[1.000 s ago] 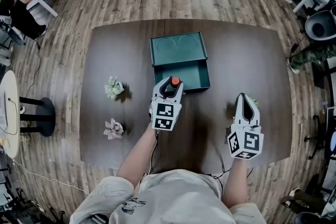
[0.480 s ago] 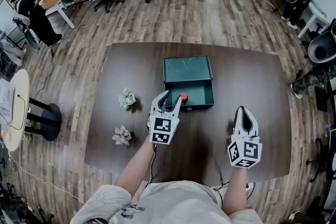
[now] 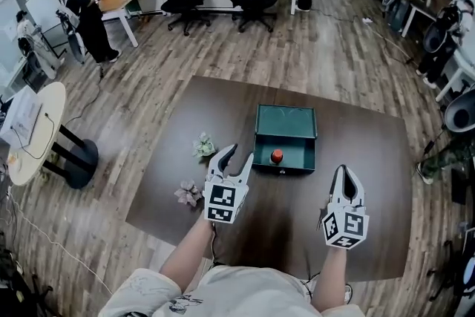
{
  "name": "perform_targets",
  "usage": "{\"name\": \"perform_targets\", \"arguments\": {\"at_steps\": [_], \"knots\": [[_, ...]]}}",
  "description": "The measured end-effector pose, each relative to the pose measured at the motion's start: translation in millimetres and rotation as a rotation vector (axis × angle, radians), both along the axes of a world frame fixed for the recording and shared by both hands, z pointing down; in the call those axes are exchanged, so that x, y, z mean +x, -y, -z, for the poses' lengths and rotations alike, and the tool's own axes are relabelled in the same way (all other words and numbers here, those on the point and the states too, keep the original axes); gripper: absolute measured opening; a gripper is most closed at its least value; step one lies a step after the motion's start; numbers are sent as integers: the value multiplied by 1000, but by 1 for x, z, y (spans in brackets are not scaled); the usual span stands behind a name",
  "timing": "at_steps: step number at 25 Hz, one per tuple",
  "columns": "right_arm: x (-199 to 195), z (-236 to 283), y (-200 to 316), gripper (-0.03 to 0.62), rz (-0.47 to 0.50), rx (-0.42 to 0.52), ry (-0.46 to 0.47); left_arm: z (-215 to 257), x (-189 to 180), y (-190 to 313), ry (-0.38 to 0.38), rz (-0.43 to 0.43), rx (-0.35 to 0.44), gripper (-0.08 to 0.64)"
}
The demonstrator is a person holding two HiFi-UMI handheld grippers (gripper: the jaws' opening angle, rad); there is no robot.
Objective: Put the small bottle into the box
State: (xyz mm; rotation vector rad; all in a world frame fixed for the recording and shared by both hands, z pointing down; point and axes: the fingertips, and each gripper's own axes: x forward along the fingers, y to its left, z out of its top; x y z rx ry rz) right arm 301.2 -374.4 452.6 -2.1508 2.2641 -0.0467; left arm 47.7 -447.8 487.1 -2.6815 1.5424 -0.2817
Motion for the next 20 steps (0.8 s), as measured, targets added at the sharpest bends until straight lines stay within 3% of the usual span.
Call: {"name": "perform_targets", "arguments": {"at_steps": [5,10,20], "knots": [[-15,8,-2,2,38,17,-10,12,-46,-21,-55,114,13,170],[-20,13,-8,2,44,28,-20,14,-73,-38,-92,176,17,164],[-25,10,-14,2,48,18,-29,13,-82,-45,-95,191,37,164]]}}
